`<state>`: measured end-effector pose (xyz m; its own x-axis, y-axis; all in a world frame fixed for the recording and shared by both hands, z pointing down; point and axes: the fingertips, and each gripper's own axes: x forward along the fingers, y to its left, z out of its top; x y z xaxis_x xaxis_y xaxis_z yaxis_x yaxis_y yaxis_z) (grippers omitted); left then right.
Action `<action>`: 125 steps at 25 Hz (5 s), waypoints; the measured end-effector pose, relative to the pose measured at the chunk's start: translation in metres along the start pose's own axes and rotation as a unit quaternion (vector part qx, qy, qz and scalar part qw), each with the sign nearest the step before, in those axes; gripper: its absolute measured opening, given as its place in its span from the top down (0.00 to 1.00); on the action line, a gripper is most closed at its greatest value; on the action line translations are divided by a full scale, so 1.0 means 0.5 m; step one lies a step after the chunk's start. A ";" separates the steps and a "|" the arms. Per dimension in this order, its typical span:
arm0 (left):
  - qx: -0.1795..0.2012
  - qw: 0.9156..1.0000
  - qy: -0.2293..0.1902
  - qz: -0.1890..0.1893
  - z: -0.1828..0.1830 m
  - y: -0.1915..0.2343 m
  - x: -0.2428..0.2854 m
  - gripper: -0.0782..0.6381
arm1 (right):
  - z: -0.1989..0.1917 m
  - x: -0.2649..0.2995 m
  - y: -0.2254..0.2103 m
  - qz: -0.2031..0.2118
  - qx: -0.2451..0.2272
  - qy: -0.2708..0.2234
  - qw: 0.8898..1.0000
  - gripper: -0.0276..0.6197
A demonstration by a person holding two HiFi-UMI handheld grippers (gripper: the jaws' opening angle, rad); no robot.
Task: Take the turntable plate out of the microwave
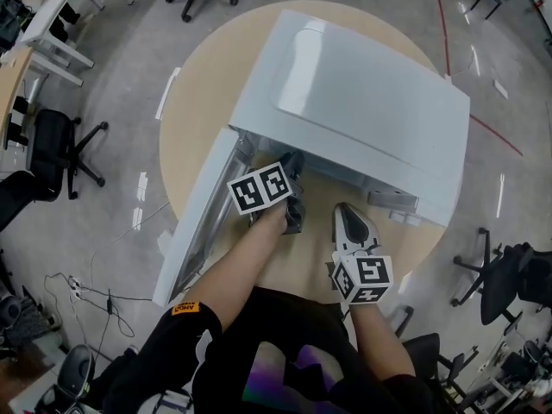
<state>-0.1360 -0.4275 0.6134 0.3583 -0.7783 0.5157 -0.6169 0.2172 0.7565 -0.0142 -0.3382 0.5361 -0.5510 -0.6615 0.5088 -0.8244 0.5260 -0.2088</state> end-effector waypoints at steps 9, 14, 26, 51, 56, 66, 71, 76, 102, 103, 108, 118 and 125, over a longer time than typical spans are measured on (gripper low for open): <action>-0.048 0.999 -0.023 -0.006 0.020 0.018 0.009 0.69 | -0.003 0.028 -0.009 0.006 0.005 0.001 1.000 0.93; -0.081 0.996 -0.034 -0.007 0.027 0.027 0.009 0.69 | -0.010 0.043 -0.010 0.013 0.021 0.004 1.000 0.93; -0.103 0.994 -0.047 -0.006 0.037 0.035 0.004 0.77 | -0.021 0.135 -0.035 0.061 0.193 -0.006 0.979 0.93; -0.096 0.995 -0.032 -0.018 0.022 0.010 0.006 0.80 | -0.048 0.230 -0.064 0.118 0.519 -0.060 0.844 0.80; -0.097 0.994 -0.040 -0.031 0.035 0.010 -0.006 0.80 | -0.029 0.226 -0.052 0.123 0.507 -0.064 0.851 0.80; -0.137 0.987 -0.019 -0.076 0.010 -0.009 -0.001 0.69 | -0.003 0.215 -0.059 0.127 0.494 -0.077 0.857 0.80; -0.145 0.986 -0.019 -0.085 0.015 -0.022 0.025 0.68 | 0.002 0.211 -0.058 0.130 0.493 -0.078 0.857 0.80; -0.160 0.983 -0.019 -0.087 0.017 -0.023 0.043 0.68 | 0.001 0.211 -0.058 0.130 0.497 -0.078 0.855 0.80; -0.184 0.976 -0.013 -0.119 -0.001 -0.052 0.000 0.78 | 0.002 0.250 -0.106 0.102 0.547 -0.102 0.825 0.80; -0.185 0.975 -0.014 -0.120 -0.001 -0.051 -0.001 0.78 | 0.002 0.252 -0.105 0.102 0.544 -0.104 0.826 0.80; -0.171 0.976 -0.022 -0.133 0.011 -0.061 -0.009 0.78 | 0.015 0.246 -0.098 0.115 0.538 -0.125 0.825 0.83; -0.146 0.975 -0.035 -0.162 0.012 -0.112 -0.097 0.78 | 0.059 0.166 -0.051 0.136 0.513 -0.153 0.834 0.83; -0.141 0.973 -0.037 -0.177 -0.030 -0.129 -0.207 0.78 | 0.052 0.066 0.011 0.139 0.476 -0.164 0.853 0.83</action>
<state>-0.1226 -0.3519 0.5172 0.4554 -0.8721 0.1792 -0.2431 0.0719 0.9673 -0.0406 -0.3710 0.5302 -0.6204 -0.7777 0.1014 -0.3012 0.1169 -0.9464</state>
